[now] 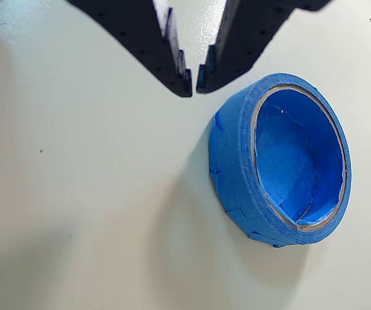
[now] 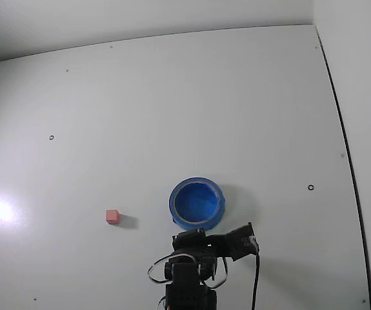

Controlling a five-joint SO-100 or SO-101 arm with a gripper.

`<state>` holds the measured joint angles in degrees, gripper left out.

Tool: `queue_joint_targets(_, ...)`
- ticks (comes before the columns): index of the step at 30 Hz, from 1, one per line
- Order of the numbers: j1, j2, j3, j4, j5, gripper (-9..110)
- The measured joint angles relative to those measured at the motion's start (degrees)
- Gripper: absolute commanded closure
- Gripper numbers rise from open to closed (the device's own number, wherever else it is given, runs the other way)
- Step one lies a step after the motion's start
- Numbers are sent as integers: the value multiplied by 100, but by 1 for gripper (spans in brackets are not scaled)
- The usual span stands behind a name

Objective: Grasp a block and put it in the bin.

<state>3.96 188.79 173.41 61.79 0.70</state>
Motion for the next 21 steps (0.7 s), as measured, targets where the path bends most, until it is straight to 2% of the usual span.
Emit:
queue_joint_targets(4, 0, 0, 0, 0, -536, 95)
queue_joint_targets(10, -105, -97, -176, 0, -2707, 85)
queue_joint_targets(14, -633, -316, -896, 35, -3981, 83)
queue_joint_targets(17, -1125, -782, -1512, 35, -4377, 83)
queue_joint_targets(21, -1740, -1617, -2232, 35, -4333, 83)
